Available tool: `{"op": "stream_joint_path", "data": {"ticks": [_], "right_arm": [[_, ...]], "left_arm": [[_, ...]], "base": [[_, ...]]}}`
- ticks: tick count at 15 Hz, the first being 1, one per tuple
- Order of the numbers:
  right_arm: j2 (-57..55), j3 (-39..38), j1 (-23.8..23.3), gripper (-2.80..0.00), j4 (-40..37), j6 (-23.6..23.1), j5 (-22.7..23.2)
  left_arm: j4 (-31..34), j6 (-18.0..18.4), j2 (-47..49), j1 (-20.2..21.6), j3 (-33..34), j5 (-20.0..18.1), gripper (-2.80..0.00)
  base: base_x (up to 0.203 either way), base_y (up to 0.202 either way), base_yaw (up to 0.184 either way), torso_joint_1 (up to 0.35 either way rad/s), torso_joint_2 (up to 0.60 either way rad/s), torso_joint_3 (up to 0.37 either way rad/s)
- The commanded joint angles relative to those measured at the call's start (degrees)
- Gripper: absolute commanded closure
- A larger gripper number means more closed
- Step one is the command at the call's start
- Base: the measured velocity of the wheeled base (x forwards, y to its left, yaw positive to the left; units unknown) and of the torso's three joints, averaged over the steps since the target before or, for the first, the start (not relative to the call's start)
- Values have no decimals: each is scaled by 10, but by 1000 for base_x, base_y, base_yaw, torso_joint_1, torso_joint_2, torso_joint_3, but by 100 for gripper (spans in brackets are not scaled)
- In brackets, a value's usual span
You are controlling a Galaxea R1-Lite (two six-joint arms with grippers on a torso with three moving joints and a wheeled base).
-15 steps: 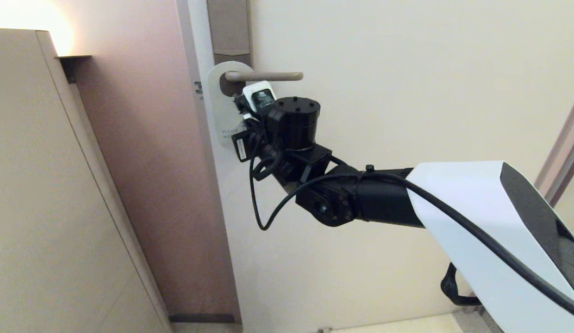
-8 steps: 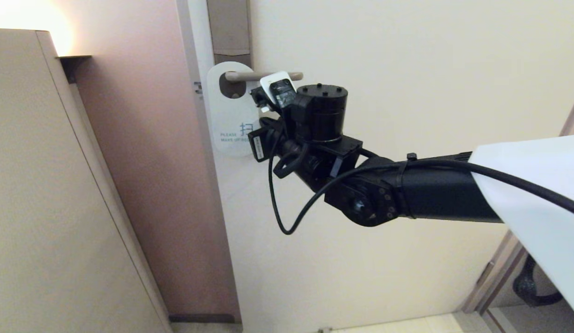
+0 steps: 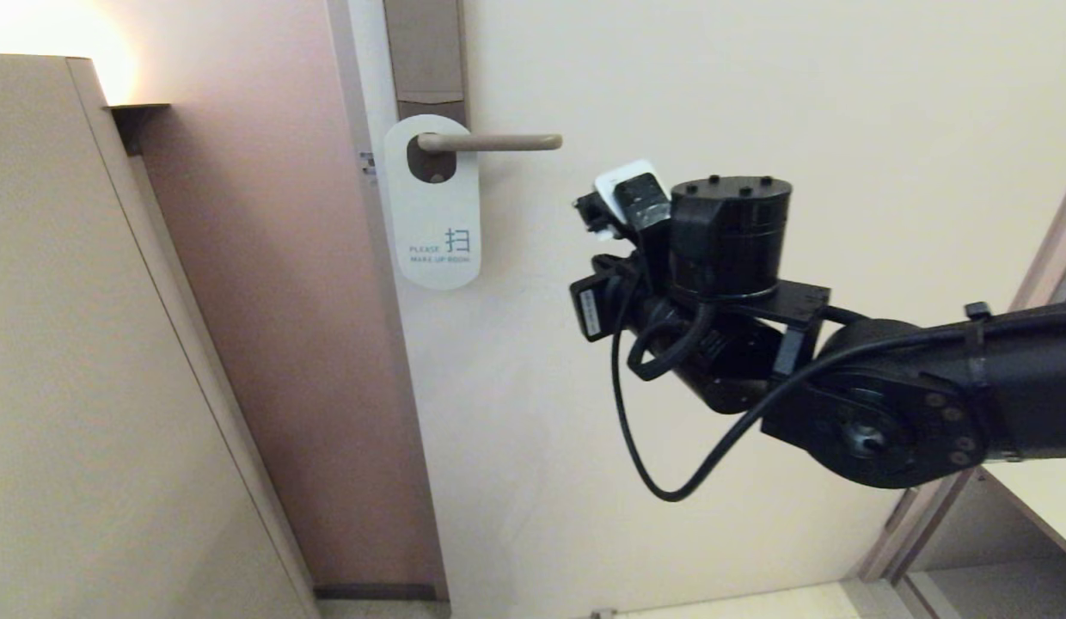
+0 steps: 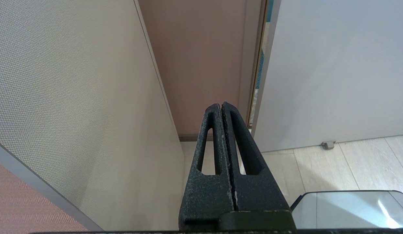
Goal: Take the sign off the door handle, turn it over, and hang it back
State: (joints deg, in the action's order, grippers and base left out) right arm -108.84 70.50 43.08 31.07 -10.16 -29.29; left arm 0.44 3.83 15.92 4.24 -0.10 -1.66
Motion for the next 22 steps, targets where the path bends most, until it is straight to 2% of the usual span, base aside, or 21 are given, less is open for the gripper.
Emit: {"op": "stream_joint_path", "data": {"ticks": [1, 6, 11, 13, 17, 20, 22], "right_arm": [[71, -51, -18, 0, 2, -1, -13], [222, -222, -104, 0, 3, 0, -20], [343, -340, -237, 0, 5, -1, -33], [396, -394, -259, 0, 5, -1, -35], [507, -528, -266, 0, 3, -6, -51], [591, -599, -271, 0, -8, -22, -62], [623, -631, -326, 0, -11, -29, -36]], "left_arm": [[0, 0, 1, 0, 0, 0, 0], [0, 0, 1, 0, 0, 0, 0], [0, 0, 1, 0, 0, 0, 0], [0, 0, 1, 1, 0, 0, 0], [0, 0, 1, 0, 0, 0, 0], [0, 0, 1, 0, 0, 0, 0], [0, 0, 1, 0, 0, 0, 0]], "base": [[0, 0, 0, 0, 0, 0], [0, 0, 0, 0, 0, 0], [0, 0, 0, 0, 0, 0], [0, 0, 0, 0, 0, 0], [0, 0, 0, 0, 0, 0], [0, 0, 0, 0, 0, 0], [0, 0, 0, 0, 0, 0]]}}
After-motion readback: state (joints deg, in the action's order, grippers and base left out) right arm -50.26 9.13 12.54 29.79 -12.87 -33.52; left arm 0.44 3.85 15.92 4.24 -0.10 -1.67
